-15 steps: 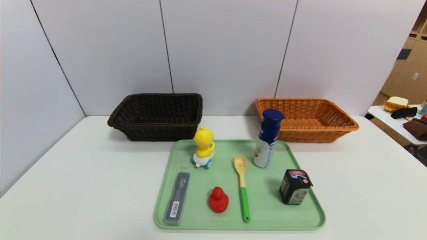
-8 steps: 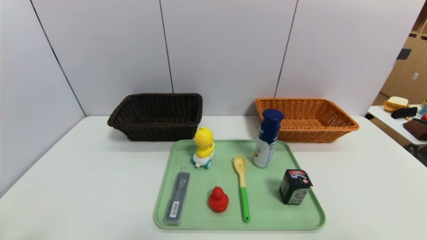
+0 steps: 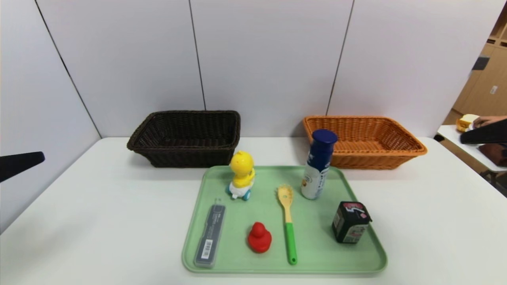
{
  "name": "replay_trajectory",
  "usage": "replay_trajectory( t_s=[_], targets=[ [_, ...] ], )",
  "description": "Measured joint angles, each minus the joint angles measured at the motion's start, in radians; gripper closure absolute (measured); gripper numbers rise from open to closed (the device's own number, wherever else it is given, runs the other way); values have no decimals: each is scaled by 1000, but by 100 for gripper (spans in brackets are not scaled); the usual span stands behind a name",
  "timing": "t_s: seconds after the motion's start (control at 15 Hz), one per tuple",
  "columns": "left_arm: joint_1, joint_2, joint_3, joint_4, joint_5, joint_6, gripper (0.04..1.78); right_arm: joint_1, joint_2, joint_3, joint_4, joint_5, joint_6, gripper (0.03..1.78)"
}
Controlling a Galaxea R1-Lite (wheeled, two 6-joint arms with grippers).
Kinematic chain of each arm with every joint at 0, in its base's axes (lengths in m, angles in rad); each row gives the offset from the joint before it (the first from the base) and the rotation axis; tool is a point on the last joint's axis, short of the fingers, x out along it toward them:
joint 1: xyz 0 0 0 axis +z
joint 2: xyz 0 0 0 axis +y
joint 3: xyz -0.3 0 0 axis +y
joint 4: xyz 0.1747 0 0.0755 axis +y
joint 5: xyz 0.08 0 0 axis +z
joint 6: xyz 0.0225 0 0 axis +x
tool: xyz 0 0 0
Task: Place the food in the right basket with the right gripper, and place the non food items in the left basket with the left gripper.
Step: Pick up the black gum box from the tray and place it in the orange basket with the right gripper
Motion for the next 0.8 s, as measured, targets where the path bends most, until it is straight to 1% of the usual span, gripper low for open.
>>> replay_trajectory(
  t_s=[0.13,0.2,0.27,0.33,0.47,0.53,0.6,0.8],
  targets=[
    [-10,34,-1,1,2,-1,13,148,136,-86,71,-43,169,10],
    [-11,43,3,10,5,-1,13,213,192,-112,89,-64,242,10],
    [-11,48,4,29,6,-1,13,269,244,-127,103,-94,294,10],
    [-11,50,4,59,6,-1,13,317,297,-138,119,-149,324,10],
    [-12,50,2,94,7,-2,13,380,381,-147,155,-270,330,10],
    [-12,50,2,95,6,-2,13,398,416,-149,162,-311,330,10],
    [-12,49,4,95,5,-2,13,406,443,-149,165,-324,330,10],
    [-12,45,16,95,3,-3,13,417,500,-132,166,-323,339,10]
  ],
)
